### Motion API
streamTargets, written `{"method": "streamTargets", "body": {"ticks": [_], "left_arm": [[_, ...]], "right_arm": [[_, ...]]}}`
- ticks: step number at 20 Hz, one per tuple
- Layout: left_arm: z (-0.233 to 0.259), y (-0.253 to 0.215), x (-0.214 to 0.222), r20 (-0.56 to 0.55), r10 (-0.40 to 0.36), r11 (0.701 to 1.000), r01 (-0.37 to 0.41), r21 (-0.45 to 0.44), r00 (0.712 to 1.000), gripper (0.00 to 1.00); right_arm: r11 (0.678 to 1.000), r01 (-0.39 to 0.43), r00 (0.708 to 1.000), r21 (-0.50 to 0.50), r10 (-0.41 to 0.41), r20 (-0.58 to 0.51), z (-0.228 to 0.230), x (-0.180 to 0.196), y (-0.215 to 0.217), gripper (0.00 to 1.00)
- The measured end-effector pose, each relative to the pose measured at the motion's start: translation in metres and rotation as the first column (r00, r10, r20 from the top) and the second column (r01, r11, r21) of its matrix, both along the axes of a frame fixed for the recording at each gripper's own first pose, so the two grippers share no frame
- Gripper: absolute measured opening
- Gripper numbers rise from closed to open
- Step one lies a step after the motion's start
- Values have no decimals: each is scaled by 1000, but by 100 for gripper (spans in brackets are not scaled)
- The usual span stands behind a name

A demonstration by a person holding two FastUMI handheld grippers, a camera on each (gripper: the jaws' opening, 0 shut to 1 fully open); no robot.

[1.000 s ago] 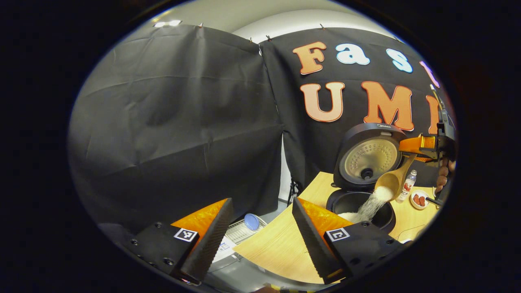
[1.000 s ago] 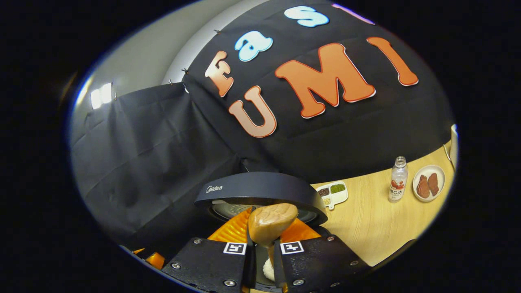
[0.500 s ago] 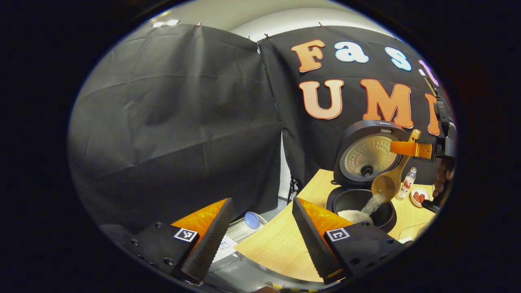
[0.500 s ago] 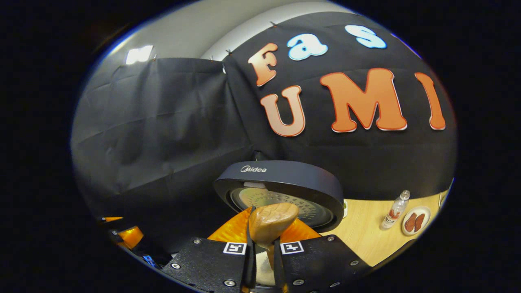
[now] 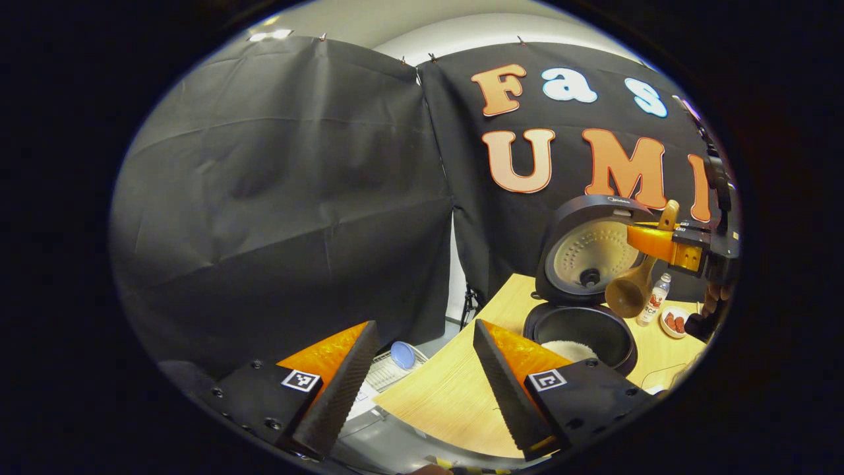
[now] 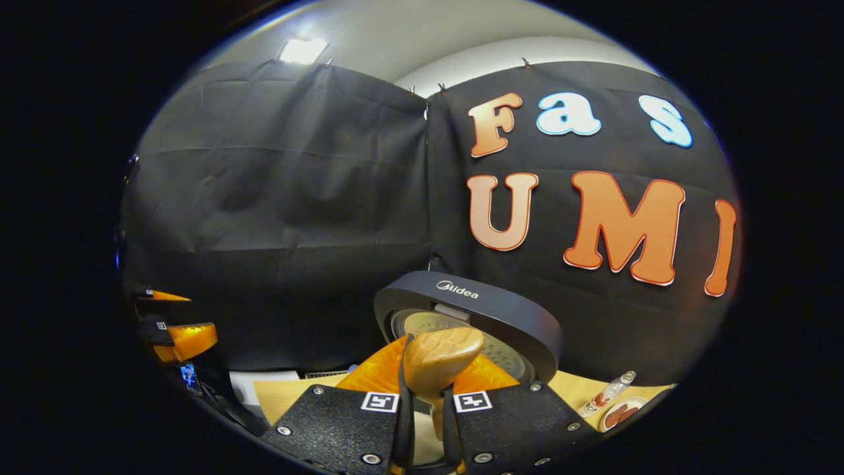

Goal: Close the left gripper, press the button to open the rice cooker; take a wooden spoon from the chopstick holder with the right hand, scoop a spoonful of rice and pour it into the rice cooker, then put the wooden spoon back into the chopstick holder.

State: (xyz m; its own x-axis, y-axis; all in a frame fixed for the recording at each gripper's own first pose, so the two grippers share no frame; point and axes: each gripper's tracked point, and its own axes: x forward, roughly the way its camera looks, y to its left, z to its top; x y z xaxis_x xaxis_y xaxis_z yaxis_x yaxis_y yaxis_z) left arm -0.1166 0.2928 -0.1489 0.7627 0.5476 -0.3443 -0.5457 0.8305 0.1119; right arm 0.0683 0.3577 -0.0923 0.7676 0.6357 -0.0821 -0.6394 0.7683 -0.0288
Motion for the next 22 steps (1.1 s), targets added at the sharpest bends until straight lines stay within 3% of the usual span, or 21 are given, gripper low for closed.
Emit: {"method": "streamTargets", "body": {"ticks": [5, 12, 16, 17, 19, 22], "left_arm": [[6, -21, 13, 10, -24, 1000, 24, 3, 1000, 98], [13, -66, 45, 19, -84, 996, 84, -19, 996, 97], [17, -94, 64, 16, -126, 992, 126, -16, 992, 97], [13, -103, 69, 3, -142, 989, 142, -30, 990, 100], [4, -120, 74, -21, -167, 983, 164, -78, 986, 96], [4, -139, 83, -34, -195, 978, 192, -82, 980, 99]], "right_arm": [[983, 48, 992, 175, -27, -119, 17, -11, -49, 16], [940, 260, 952, 220, -210, -224, 4, -7, -191, 17], [889, 408, 889, 206, -337, -310, -27, -14, -273, 17], [875, 450, 862, 180, -373, -344, -40, -20, -295, 17], [845, 514, 816, 147, -428, -388, -60, -31, -334, 16], [781, 609, 741, 134, -502, -446, -79, -45, -391, 16]]}}
